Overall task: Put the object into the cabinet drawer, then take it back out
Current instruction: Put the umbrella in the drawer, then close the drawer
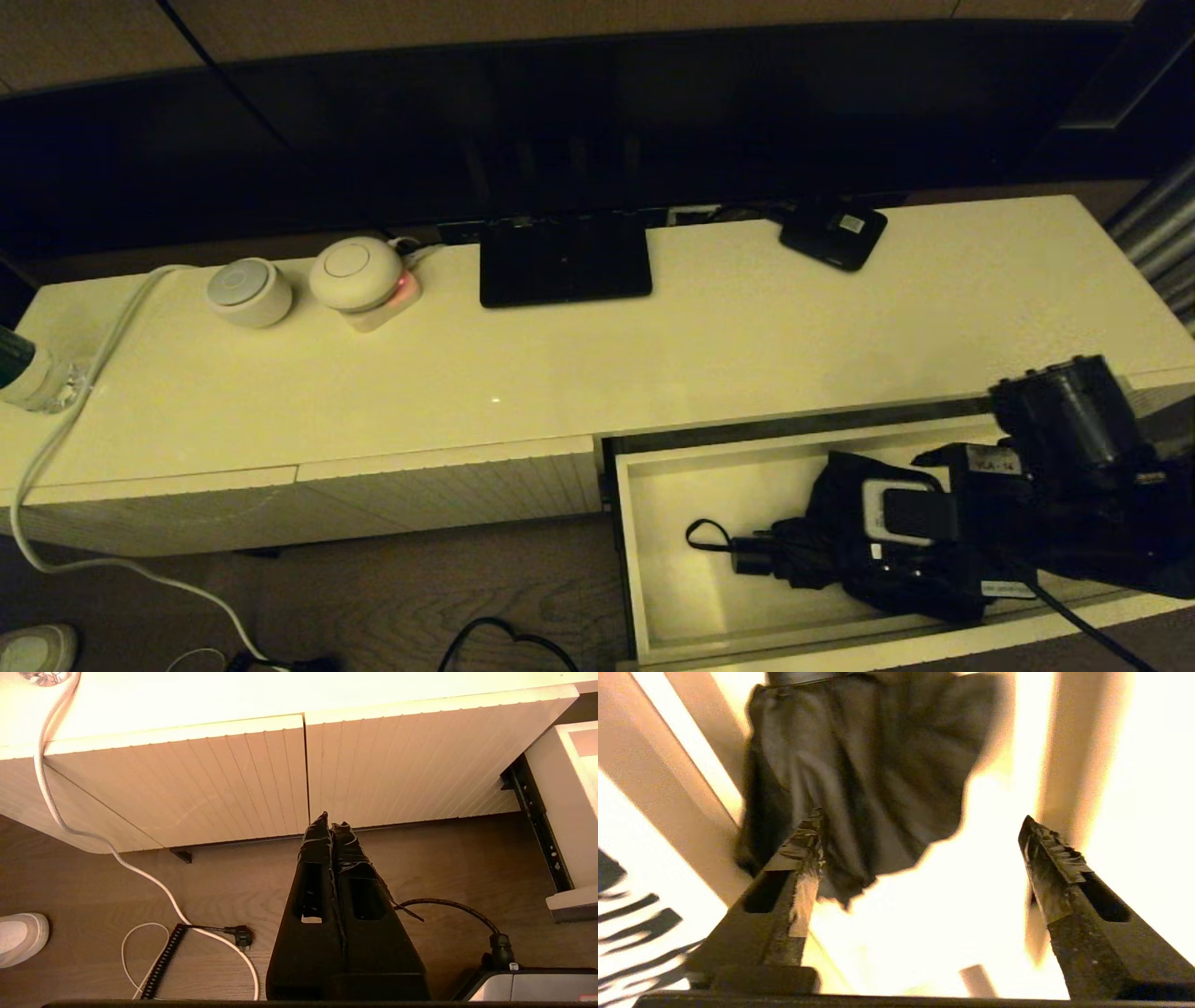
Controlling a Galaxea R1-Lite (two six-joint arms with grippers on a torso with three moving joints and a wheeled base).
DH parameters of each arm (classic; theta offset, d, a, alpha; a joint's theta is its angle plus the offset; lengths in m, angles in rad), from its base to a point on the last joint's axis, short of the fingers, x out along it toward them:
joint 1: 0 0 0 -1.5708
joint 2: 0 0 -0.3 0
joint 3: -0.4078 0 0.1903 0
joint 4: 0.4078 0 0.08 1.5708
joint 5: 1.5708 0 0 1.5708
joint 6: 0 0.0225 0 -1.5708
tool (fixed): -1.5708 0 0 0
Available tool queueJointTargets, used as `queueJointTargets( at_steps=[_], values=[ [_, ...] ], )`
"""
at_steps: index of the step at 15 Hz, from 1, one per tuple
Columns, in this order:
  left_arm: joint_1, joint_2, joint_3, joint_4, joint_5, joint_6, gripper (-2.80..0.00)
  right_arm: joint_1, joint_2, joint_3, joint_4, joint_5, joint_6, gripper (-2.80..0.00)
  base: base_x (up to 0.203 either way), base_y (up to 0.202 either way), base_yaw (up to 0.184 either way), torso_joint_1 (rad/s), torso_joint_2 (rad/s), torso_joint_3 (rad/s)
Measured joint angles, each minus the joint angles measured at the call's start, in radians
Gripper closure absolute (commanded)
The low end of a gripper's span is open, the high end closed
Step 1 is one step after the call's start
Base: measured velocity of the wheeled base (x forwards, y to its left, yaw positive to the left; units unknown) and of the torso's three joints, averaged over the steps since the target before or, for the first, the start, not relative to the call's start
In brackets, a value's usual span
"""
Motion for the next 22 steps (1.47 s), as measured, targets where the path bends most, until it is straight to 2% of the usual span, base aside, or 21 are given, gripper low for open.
queueJointTargets(
  at_steps=[1, 3, 6, 9, 14, 18, 22],
  values=[
    [0.000, 0.000, 0.000, 0.000, 0.000, 0.000, 0.00, 0.009, -0.056, 0.006, 0.011, 0.004, -0.023, 0.00, 0.000, 0.000, 0.000, 0.000, 0.00, 0.000],
    [0.001, 0.000, 0.000, 0.001, 0.000, 0.000, 0.00, 0.026, -0.172, 0.020, 0.072, 0.011, -0.062, 0.00, 0.000, 0.000, 0.000, 0.000, 0.00, 0.000],
    [0.000, 0.000, 0.000, 0.001, 0.000, 0.000, 0.00, 0.050, -0.323, 0.039, 0.272, 0.032, -0.082, 0.00, 0.000, 0.000, 0.000, 0.000, 0.00, 0.000],
    [0.000, 0.000, 0.000, 0.001, 0.000, 0.000, 0.00, 0.124, -0.408, 0.087, 0.419, 0.111, -0.084, 0.00, 0.000, 0.000, 0.000, 0.000, 0.00, 0.000],
    [0.000, 0.000, 0.000, 0.001, 0.000, 0.000, 0.00, 0.168, -0.383, 0.213, 0.391, 0.192, -0.079, 0.00, 0.000, 0.000, 0.000, 0.000, 0.00, 0.000],
    [0.000, 0.000, 0.000, 0.001, -0.001, 0.000, 0.00, 0.166, -0.298, 0.277, 0.304, 0.231, -0.078, 0.00, 0.000, 0.000, 0.000, 0.000, 0.00, 0.000],
    [0.000, 0.000, 0.000, 0.000, 0.000, 0.000, 0.00, 0.156, -0.181, 0.346, 0.174, 0.236, -0.078, 0.00, 0.000, 0.000, 0.000, 0.000, 0.00, 0.000]
  ],
)
